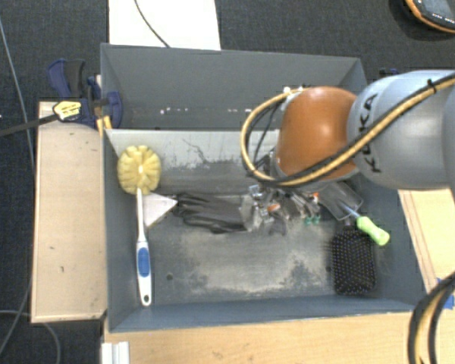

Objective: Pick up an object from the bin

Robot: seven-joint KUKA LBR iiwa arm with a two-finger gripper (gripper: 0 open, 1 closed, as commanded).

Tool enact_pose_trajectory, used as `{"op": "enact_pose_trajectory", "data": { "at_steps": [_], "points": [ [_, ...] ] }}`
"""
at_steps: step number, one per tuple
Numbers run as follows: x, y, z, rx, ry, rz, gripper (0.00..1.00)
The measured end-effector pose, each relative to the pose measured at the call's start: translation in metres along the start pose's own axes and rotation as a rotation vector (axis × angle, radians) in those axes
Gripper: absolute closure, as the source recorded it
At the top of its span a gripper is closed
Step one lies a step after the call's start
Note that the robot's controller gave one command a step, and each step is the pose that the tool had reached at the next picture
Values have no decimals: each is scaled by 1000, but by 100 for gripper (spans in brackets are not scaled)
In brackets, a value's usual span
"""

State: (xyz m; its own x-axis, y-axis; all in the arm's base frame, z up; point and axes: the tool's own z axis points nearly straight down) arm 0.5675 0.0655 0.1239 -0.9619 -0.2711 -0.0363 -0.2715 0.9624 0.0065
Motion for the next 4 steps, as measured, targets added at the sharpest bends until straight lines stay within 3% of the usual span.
{"op": "enact_pose_trajectory", "data": {
  "at_steps": [2, 3, 4],
  "points": [
    [-1, 0, 30, -1, 1, 118, 100],
    [24, -39, 43, -2, -2, 159, 100],
    [24, -41, 45, 0, 0, 163, 100]
  ]
}}
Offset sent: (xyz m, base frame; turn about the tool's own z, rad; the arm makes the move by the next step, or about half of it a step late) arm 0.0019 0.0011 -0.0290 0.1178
